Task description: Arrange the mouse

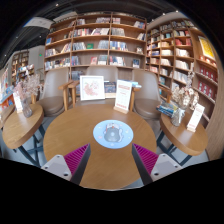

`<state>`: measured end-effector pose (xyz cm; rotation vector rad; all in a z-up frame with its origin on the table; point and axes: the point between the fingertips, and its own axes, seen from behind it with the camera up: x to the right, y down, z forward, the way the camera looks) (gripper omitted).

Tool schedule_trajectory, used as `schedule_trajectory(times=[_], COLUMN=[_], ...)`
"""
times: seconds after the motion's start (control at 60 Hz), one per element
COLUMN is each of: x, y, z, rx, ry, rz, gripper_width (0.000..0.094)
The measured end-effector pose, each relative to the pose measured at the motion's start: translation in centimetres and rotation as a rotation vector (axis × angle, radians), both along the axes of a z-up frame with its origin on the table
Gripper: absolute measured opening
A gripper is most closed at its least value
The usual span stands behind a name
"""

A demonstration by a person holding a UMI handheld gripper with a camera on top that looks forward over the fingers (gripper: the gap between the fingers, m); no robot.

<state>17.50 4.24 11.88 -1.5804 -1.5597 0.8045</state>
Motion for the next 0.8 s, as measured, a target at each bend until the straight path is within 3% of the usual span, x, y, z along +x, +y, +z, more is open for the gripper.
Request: schedule_trajectory(times=[0.517, 0.667, 0.8], x=[7.9, 8.8, 8.7], y=[0.3, -0.5, 0.2], z=[0.0, -0.3, 0.1], rx=[0.067, 0.032, 0.031], ry=[0.015, 0.006, 0.033], rz=[0.044, 0.074, 0.049], gripper_width=[0.0853, 0.085, 0.0851])
